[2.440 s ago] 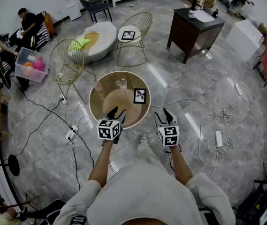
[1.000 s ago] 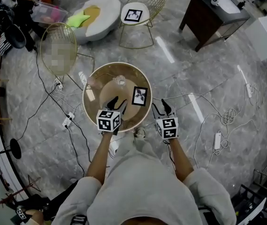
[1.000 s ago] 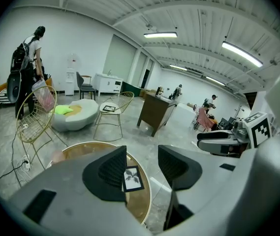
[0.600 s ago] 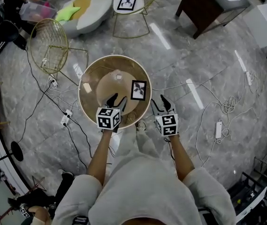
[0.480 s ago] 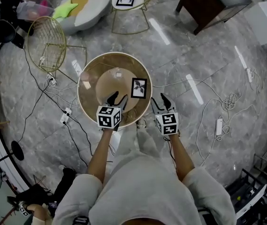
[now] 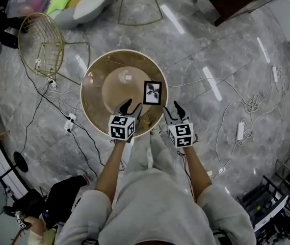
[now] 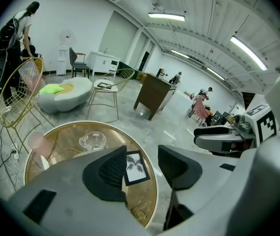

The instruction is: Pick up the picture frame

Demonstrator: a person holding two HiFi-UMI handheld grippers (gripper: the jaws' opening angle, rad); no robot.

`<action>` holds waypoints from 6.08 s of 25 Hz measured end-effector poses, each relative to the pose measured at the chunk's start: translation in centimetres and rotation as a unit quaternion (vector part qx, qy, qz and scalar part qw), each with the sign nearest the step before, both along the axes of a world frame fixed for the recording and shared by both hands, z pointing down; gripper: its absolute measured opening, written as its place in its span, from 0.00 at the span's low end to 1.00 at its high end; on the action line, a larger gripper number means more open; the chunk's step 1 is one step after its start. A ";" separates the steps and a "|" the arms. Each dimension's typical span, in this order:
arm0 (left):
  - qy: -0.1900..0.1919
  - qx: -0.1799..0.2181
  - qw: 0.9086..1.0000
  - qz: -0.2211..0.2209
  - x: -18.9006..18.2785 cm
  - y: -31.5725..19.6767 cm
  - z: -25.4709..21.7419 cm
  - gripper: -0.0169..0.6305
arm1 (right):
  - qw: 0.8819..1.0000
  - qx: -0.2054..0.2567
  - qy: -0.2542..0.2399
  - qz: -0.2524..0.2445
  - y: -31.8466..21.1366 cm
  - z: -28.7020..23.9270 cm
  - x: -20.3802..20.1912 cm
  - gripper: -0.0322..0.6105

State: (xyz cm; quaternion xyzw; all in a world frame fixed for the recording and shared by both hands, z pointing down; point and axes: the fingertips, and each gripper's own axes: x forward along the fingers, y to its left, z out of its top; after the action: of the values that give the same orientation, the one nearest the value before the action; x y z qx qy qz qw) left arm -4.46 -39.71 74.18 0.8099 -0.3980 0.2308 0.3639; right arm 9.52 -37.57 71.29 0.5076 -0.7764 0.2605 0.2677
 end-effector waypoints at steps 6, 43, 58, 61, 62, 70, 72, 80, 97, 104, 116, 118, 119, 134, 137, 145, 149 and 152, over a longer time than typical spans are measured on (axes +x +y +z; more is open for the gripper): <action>-0.009 -0.026 1.000 0.011 0.2 -0.1 3.5 0.33 | 1.000 -0.020 -0.002 -0.001 -0.4 3.1 -0.4 0.35; -0.042 -0.105 0.992 0.052 4.4 -1.4 22.5 0.29 | 0.987 -0.157 0.000 0.021 -1.3 25.0 -0.3 0.30; -0.064 -0.113 0.990 0.053 5.0 -2.1 24.9 0.19 | 0.984 -0.171 -0.008 0.050 -1.9 27.1 -0.2 0.22; -0.066 -0.112 0.990 0.052 5.2 -2.1 25.0 0.17 | 0.983 -0.172 -0.013 0.058 -1.9 27.1 0.0 0.20; -0.065 -0.113 0.990 0.049 5.2 -2.1 24.9 0.17 | 0.983 -0.175 -0.015 0.059 -1.9 27.1 0.0 0.20; -0.058 -0.113 0.991 0.034 4.7 -1.7 24.3 0.15 | 0.981 -0.181 -0.020 0.064 -1.4 26.6 -0.2 0.18; -0.056 -0.113 0.992 0.029 4.4 -1.7 23.9 0.15 | 0.982 -0.177 -0.020 0.064 -1.5 26.1 -0.5 0.18; -0.050 -0.087 0.995 0.004 3.9 -2.0 19.5 0.15 | 0.987 -0.148 -0.015 0.058 -2.2 21.9 -0.9 0.17; -0.028 -0.008 0.999 -0.026 3.7 -2.0 5.7 0.14 | 0.997 -0.050 -0.004 0.063 -2.3 7.9 -0.9 0.17; -0.027 0.040 0.998 -0.047 3.7 -1.3 -1.1 0.14 | 0.998 0.000 -0.001 0.064 -1.6 1.3 -0.8 0.17; -0.019 0.120 0.990 -0.075 3.9 -2.9 -10.9 0.14 | 0.995 0.088 0.009 0.056 -3.2 -8.2 -0.3 0.16; -0.018 0.138 0.987 -0.080 3.9 -3.5 -12.8 0.14 | 0.992 0.110 0.010 0.053 -3.9 -10.3 -0.3 0.16; -0.017 0.148 0.985 -0.082 3.9 -3.9 -13.8 0.14 | 0.991 0.125 0.009 0.051 -4.4 -11.4 -0.4 0.16; -0.008 0.251 0.963 -0.099 3.3 -6.4 -25.0 0.14 | 0.971 0.236 0.005 0.034 -6.8 -22.6 -1.1 0.17; -0.005 0.270 0.958 -0.097 3.0 -6.6 -27.2 0.14 | 0.966 0.257 0.006 0.034 -7.1 -24.7 -1.4 0.16; 0.004 0.312 0.946 -0.093 3.8 -6.3 -31.4 0.14 | 0.952 0.304 0.008 0.040 -6.7 -28.8 -0.6 0.16; 0.006 0.332 0.939 -0.091 3.7 -6.5 -33.8 0.14 | 0.945 0.323 0.007 0.046 -6.6 -31.1 -0.8 0.17; 0.005 0.341 0.936 -0.086 3.5 -6.6 -35.1 0.14 | 0.942 0.333 0.006 0.049 -6.7 -32.4 -1.0 0.17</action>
State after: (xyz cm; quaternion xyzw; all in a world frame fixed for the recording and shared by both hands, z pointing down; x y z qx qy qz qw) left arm -0.92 -46.29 39.10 0.8492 -0.5190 0.0448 0.0865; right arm 8.54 -44.26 38.90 0.6067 -0.7914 -0.0038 0.0751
